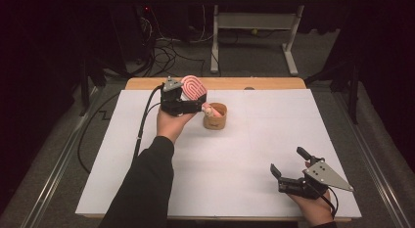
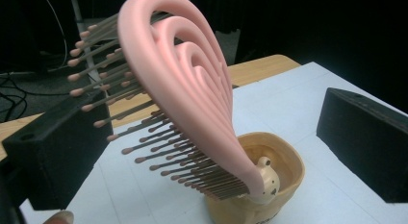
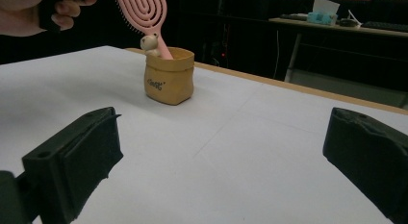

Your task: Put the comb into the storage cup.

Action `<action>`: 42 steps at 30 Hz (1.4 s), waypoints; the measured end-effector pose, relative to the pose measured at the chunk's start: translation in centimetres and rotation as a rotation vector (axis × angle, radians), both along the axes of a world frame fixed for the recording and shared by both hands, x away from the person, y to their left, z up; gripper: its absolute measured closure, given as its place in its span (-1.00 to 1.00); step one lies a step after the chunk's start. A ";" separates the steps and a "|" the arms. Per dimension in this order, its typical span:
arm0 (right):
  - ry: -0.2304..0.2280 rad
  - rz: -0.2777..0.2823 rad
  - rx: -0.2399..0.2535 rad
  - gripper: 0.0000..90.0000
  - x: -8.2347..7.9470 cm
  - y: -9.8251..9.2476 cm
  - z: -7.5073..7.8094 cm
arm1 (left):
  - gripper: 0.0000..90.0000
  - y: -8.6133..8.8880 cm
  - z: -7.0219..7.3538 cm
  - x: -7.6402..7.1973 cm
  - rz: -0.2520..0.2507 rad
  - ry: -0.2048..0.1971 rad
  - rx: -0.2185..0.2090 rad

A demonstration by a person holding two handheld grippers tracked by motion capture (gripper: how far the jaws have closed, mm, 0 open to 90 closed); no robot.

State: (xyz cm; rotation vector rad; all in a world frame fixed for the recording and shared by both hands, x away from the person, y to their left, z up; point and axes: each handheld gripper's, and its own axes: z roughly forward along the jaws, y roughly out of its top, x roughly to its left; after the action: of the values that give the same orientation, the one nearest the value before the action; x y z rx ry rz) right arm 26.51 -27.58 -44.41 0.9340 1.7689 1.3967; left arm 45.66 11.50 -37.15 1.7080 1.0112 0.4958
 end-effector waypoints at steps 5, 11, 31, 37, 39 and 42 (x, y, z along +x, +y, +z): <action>0.001 0.001 -0.004 -1.00 0.0 0.1 0.0 | -1.00 0.5 0.0 -0.1 0.002 0.002 -0.007; 0.002 0.000 -0.005 -0.99 0.0 0.1 -0.1 | -1.00 0.9 -0.4 -0.4 -0.003 0.004 -0.009; 0.002 0.000 -0.014 -0.99 0.0 0.2 -0.1 | -1.00 2.3 -1.3 -2.5 -0.029 -0.016 -0.032; 0.003 0.004 -0.018 -1.00 0.0 0.3 -0.1 | -1.00 2.8 -2.5 -3.6 -0.046 -0.009 -0.037; 0.006 0.004 -0.019 -0.99 0.0 0.4 -0.2 | -1.00 3.0 -3.1 -3.9 -0.051 0.000 -0.038; 0.005 0.005 -0.024 -0.99 0.0 0.5 -0.2 | -1.00 3.2 -4.1 -4.5 -0.057 0.013 -0.045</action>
State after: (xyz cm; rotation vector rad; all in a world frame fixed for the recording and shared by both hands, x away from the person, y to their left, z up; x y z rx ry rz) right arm 26.50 -27.13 -44.58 0.9222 1.7892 1.3749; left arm 41.20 14.71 -41.20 1.6966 0.9732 0.4231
